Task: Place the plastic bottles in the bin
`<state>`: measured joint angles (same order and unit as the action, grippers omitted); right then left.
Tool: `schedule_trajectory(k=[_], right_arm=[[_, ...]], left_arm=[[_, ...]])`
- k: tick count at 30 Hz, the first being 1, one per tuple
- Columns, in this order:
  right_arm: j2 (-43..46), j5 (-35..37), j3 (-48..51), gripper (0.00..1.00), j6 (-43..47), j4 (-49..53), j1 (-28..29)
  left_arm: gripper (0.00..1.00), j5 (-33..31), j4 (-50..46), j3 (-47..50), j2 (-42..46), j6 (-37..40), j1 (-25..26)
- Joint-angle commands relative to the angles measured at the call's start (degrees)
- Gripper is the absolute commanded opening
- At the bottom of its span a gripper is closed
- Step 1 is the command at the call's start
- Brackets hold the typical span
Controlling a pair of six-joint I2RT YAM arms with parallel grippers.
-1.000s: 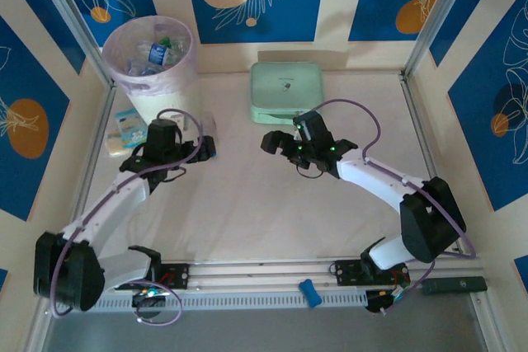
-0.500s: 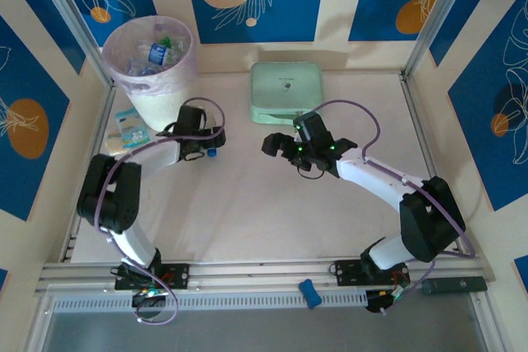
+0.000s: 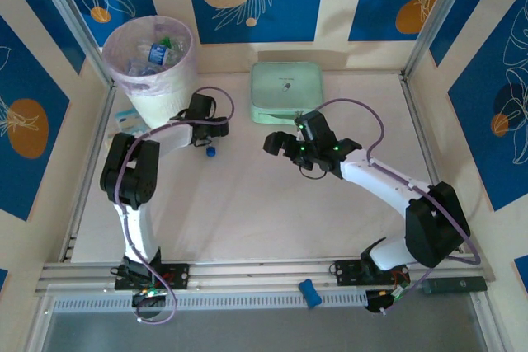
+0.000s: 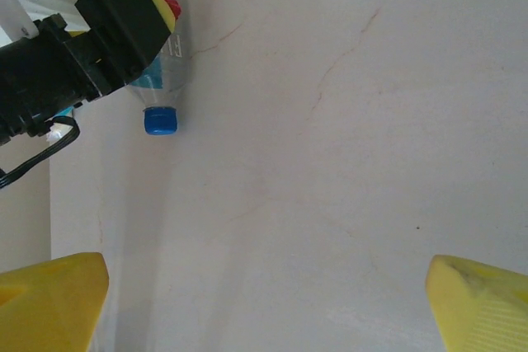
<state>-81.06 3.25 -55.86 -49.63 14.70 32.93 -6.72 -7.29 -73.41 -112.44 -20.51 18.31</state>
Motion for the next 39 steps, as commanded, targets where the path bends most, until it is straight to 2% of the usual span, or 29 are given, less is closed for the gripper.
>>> schedule_trajectory(k=[1, 4, 11, 14, 18, 24, 31, 39], right_arm=[[1.82, 0.56, 0.57, 0.99, 0.5, 0.7, -0.57], [1.94, 0.45, 0.63, 0.99, 0.55, 0.59, -0.67], [2.64, 0.53, 1.49, 0.99, 0.28, 0.33, -0.76], [3.44, 0.86, 1.97, 0.99, 0.15, 0.33, -0.85], [4.31, 1.41, 2.66, 0.99, -0.02, 0.33, -1.07], [4.76, 1.41, 3.21, 0.99, 0.12, -0.52, -1.37], [5.16, 1.68, 4.52, 0.99, 0.97, -2.82, -2.4], [7.33, -0.52, 5.25, 0.99, 5.52, -8.17, -3.88]], left_arm=[[0.78, -0.57, -2.55, -2.18, -1.92, 0.83, 0.44], [0.72, -0.08, -2.99, -2.49, -2.69, 0.91, 0.44], [0.71, 0.22, -3.82, -3.06, -3.9, 1.0, 0.42], [0.6, 0.78, -3.79, -3.06, -3.98, 1.0, 0.42], [0.55, 1.82, -3.69, -2.63, -2.28, 0.83, 0.42], [0.52, 3.82, -3.59, 0.18, 5.49, 1.89, 0.85], [0.5, 6.85, -8.56, 1.71, 18.19, 5.12, 0.94], [0.49, 6.77, -22.19, -9.49, 26.67, 13.83, 0.54]])
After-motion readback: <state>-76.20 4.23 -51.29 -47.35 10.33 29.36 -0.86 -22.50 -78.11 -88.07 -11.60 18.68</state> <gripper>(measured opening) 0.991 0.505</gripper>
